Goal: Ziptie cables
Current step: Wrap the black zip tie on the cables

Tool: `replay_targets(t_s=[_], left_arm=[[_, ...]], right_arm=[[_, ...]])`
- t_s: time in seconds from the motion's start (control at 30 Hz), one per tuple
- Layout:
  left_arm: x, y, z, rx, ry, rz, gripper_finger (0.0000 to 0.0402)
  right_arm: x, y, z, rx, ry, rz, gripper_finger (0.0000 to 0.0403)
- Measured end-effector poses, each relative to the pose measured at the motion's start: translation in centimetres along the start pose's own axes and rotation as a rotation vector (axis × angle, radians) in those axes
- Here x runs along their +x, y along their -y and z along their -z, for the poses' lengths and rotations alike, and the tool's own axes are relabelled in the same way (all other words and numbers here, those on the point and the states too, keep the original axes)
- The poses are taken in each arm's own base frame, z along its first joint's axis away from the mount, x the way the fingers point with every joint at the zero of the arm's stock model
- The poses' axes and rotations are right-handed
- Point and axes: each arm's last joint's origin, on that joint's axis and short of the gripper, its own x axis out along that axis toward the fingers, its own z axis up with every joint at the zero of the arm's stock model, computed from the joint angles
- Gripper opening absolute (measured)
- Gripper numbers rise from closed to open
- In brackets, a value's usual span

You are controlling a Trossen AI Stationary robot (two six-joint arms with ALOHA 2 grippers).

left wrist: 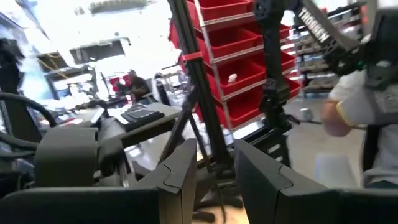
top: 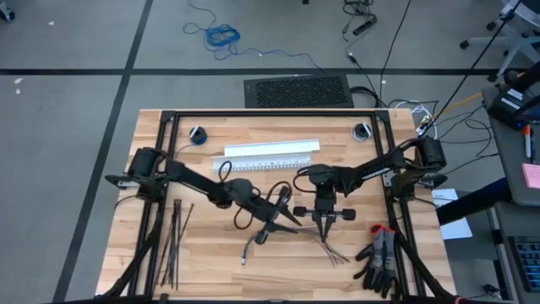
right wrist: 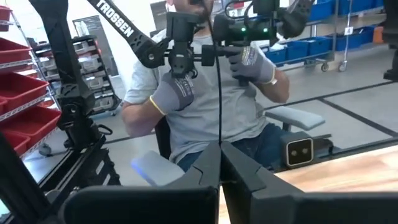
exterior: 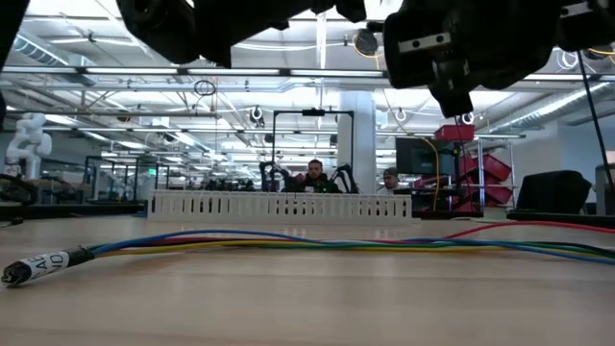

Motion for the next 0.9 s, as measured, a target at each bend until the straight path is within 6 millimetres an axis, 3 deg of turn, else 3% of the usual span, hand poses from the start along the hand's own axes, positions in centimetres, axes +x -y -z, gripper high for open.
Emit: replay_targets(t_s=[0.2, 0.4, 0.57, 0.77, 0.9], left_arm=[[-0.5, -0.8, 0.1, -0.124, 0.015, 0.114, 0.0105], [-0.9, -1.6, -0.2, -0.204, 0.011, 0.092, 0.0105], [-1.4, -2.7, 0.2, -0.261, -0.012, 0.057, 0.0105], [-2.0, -3.2, -1.7, -0.258, -0.002, 0.064, 0.0105], [-2.0, -3.0, -0.8, -0.306, -0.084, 0.083, 0.0105]], right_arm=[[0.0, -0.1, 0.5, 0.005, -0.008, 0.000, 0.0000], [-0.4, 0.0, 0.9, 0.013, -0.018, 0.031, 0.0000], [-0.9, 0.1, 1.7, 0.086, -0.047, 0.106, 0.0000], [-1.9, 0.5, 2.3, 0.135, -0.108, 0.306, 0.0000], [-2.4, 0.8, 1.7, 0.106, -0.077, 0.325, 0.0000]])
